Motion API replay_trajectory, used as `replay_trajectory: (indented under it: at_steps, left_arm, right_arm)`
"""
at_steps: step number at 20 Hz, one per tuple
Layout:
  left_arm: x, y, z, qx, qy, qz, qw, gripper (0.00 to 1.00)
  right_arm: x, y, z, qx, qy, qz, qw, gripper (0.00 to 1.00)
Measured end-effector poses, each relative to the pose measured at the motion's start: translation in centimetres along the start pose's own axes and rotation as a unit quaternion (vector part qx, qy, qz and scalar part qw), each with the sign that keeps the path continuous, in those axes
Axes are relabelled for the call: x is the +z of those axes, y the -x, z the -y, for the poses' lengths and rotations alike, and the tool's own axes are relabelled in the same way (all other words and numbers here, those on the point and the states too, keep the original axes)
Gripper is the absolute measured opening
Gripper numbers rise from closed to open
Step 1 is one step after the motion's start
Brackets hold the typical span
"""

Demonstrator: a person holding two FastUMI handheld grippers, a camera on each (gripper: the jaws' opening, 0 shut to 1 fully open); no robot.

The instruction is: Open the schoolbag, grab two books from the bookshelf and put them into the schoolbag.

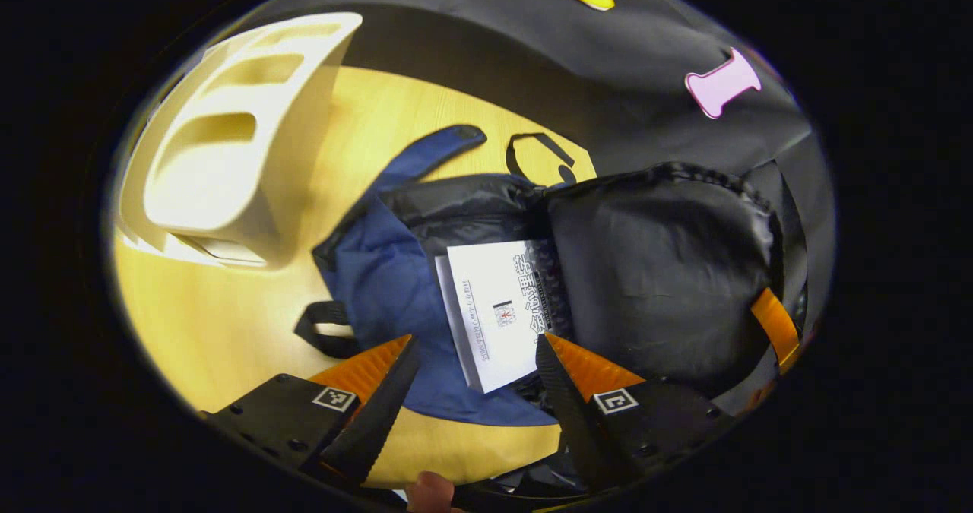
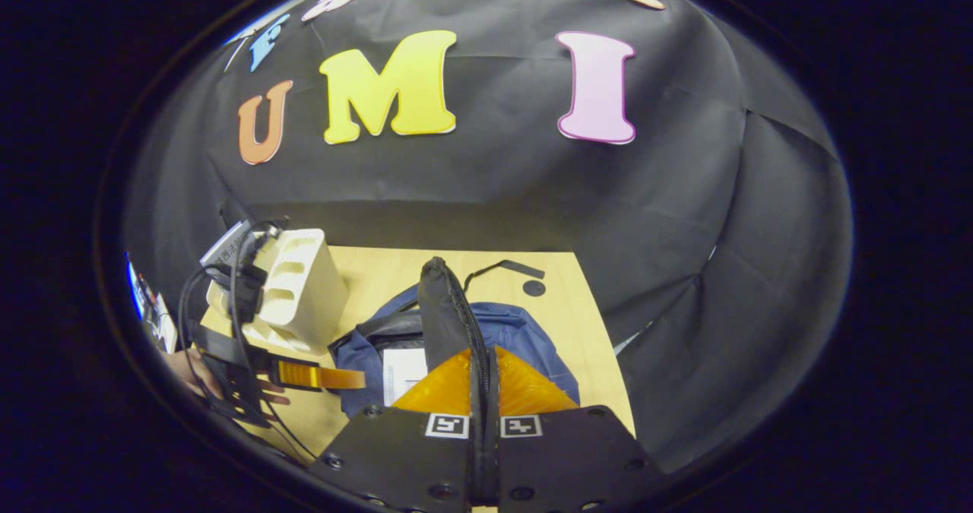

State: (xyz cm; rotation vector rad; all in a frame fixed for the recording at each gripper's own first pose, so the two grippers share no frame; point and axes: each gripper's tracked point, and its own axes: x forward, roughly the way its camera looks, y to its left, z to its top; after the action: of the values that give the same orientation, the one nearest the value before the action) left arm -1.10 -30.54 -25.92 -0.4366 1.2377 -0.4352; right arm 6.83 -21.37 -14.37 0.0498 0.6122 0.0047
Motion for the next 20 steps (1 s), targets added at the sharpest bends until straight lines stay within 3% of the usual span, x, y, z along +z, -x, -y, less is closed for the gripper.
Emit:
replay_trajectory:
  at_steps: [6, 10, 14, 20]
  left_arm:
    - [3.6, 8.5, -5.1, 0.082, -0.063, 0.069, 0.992, 0.97]
    - [7.9, 15.6, -11.4, 0.165, -0.091, 0.162, 0.969, 0.97]
    - [9.1, 21.4, -15.2, 0.19, -0.086, 0.181, 0.961, 0.97]
    - [15.4, 27.5, -21.6, 0.231, -0.092, 0.187, 0.95, 0.98]
  right_arm:
    - [-0.3, 0.3, -0.7, -0.01, 0.019, -0.001, 1.0, 0.01]
    - [-0.5, 0.6, -0.9, -0.019, 0.027, -0.007, 0.999, 0.01]
    - [-0.3, 0.8, -1.6, -0.024, 0.02, -0.009, 0.999, 0.01]
    - [-0.4, 0.7, -2.7, -0.024, 0.021, -0.015, 0.999, 0.01]
